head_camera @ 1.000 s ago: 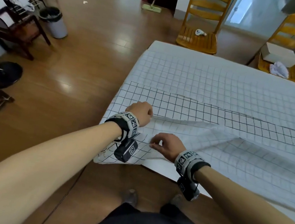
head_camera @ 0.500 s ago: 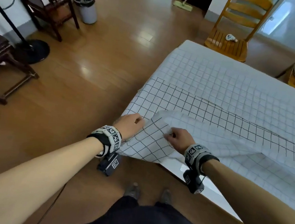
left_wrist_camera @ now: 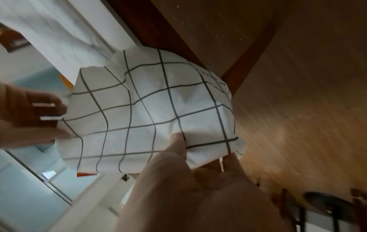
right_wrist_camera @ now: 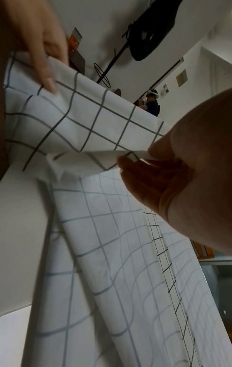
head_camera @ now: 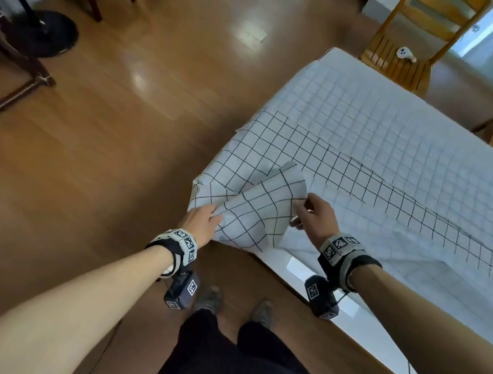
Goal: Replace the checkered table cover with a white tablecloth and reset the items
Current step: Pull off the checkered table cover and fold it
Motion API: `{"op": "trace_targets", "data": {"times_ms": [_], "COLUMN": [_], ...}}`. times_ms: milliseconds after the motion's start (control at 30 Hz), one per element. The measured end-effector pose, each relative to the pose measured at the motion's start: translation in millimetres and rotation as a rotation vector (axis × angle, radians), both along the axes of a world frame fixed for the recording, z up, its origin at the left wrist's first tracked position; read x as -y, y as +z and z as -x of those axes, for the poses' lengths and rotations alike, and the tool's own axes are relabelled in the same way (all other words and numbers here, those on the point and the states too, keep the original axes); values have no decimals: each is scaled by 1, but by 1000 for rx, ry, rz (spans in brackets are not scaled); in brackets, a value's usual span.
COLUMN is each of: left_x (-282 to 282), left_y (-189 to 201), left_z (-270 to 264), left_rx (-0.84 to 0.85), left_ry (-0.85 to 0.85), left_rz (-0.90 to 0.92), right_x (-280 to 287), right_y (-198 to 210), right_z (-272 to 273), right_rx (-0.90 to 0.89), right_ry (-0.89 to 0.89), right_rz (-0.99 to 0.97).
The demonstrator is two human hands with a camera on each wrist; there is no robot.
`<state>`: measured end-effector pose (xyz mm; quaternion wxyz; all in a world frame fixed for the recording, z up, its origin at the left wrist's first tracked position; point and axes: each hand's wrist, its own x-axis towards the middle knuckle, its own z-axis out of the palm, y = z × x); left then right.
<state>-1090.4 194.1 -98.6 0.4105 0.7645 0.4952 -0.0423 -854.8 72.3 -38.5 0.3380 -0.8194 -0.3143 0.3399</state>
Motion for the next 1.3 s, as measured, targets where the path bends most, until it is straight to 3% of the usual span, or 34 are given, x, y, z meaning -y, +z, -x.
{"op": "trace_targets", "data": {"times_ms": [100,300,433,533,633,700,767,900,1100,1200,1300], "left_x": [-16,-54,-54,-44,-27,-12,5,51,62,47,28], "left_y": [11,28,25,18,19,19,16,-4,-35,-38,-39], "left_z": [-1,-17,-36,-43,-45,-43,-41,-44,-66,-69,-59], "left_rx": [78,93,37,54,94,50,-18,-166,-333,-371,-350], "left_ry": [80,117,176,229,255,166,55,-159,-44,-105,-166], "left_rz": [15,-59,-137,-184,-325,-517,-583,-567,-309,-395,-465], "right_x": [9,31,39,39,29,23,16,10,34,53,65], "right_y": [-3,-23,-38,-49,-56,-61,-65,-73,-78,-83,-86], "right_z": [1,-3,-8,-12,-20,-27,-35,-45,-42,-35,-26], "right_rx": [-42,42,345,555,494,441,415,377,296,367,380], "right_ry": [58,216,434,480,363,271,208,183,219,318,422], "right_rz": [74,202,308,353,295,237,197,151,31,-25,55]}}
